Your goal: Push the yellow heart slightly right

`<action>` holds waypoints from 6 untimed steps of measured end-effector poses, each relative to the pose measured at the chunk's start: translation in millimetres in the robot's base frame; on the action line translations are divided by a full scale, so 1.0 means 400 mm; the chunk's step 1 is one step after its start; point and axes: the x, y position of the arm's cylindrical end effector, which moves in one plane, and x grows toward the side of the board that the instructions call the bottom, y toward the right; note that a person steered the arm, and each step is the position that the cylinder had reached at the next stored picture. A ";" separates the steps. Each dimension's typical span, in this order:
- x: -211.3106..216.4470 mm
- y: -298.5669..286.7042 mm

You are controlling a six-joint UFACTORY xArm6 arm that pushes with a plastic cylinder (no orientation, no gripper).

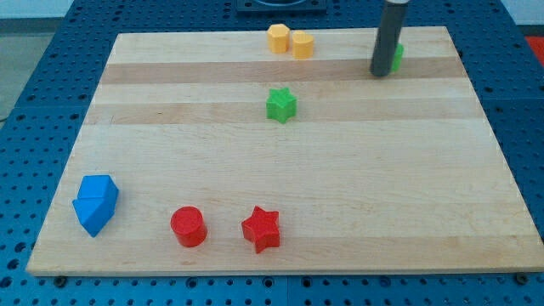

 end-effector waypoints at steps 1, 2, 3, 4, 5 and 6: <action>-0.066 0.046; -0.046 0.033; 0.185 -0.117; 0.380 -0.403; 0.327 -0.554; 0.272 -0.411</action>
